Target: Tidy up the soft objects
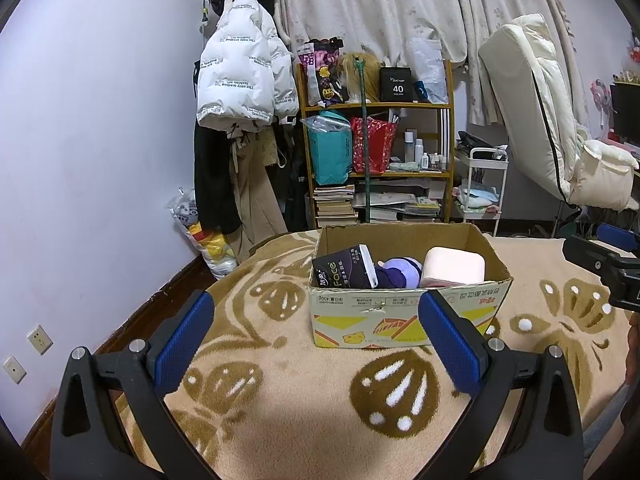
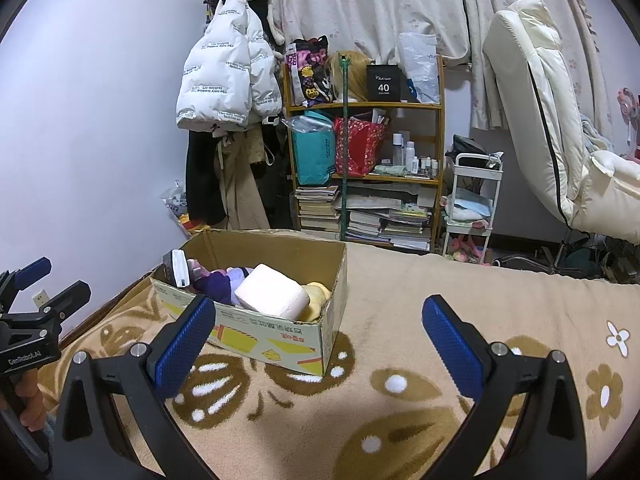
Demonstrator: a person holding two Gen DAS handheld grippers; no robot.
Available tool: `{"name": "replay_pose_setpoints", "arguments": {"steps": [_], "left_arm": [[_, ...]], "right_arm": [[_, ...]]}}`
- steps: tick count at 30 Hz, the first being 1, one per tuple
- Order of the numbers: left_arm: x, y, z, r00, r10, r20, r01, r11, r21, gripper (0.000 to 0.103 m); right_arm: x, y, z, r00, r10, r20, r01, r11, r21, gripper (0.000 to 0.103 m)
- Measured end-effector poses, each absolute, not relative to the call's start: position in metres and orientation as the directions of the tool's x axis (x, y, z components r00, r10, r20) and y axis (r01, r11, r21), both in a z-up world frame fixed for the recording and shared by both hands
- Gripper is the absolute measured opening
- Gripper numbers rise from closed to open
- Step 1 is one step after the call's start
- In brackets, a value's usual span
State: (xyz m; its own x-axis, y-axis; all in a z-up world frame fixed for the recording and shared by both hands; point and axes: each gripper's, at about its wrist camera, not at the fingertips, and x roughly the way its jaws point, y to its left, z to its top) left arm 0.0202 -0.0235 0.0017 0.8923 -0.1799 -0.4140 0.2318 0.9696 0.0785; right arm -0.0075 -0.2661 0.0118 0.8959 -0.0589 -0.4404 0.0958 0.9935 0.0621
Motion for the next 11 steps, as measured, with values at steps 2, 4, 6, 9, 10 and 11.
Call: {"name": "replay_pose_setpoints", "arguments": {"steps": [2, 4, 6, 9, 10, 11], "left_arm": [[0.0205, -0.0234, 0.0020, 0.892, -0.180, -0.414, 0.232, 0.970, 0.078, 0.101], [0.0202, -0.0232, 0.0003, 0.892, -0.180, -0.415, 0.233, 0.969, 0.081, 0.101], [0.0204, -0.0233, 0.0009, 0.892, -0.181, -0.415, 0.233, 0.969, 0.078, 0.101], [0.0205, -0.0237, 0.0011, 0.892, -0.181, -0.415, 0.233, 0.969, 0.078, 0.101], [0.0206, -0.0236, 0.0016, 0.891, -0.181, -0.415, 0.233, 0.969, 0.078, 0.101], [0.0206, -0.0237, 0.0016, 0.891, -0.181, -0.415, 0.233, 0.969, 0.078, 0.101]], "right_arm": [[-0.0077, -0.2662, 0.0123, 0.896, -0.059, -0.440, 0.096, 0.993, 0.063, 0.103], [-0.0078, -0.2683, 0.0113, 0.896, -0.061, -0.439, 0.098, 0.993, 0.062, 0.103], [-0.0074, -0.2718, 0.0098, 0.896, -0.064, -0.439, 0.103, 0.993, 0.065, 0.103], [-0.0079, -0.2742, 0.0090, 0.896, -0.067, -0.440, 0.106, 0.992, 0.064, 0.103], [-0.0083, -0.2758, 0.0082, 0.895, -0.068, -0.441, 0.107, 0.992, 0.064, 0.103], [-0.0088, -0.2755, 0.0085, 0.895, -0.068, -0.441, 0.107, 0.992, 0.064, 0.103]]}}
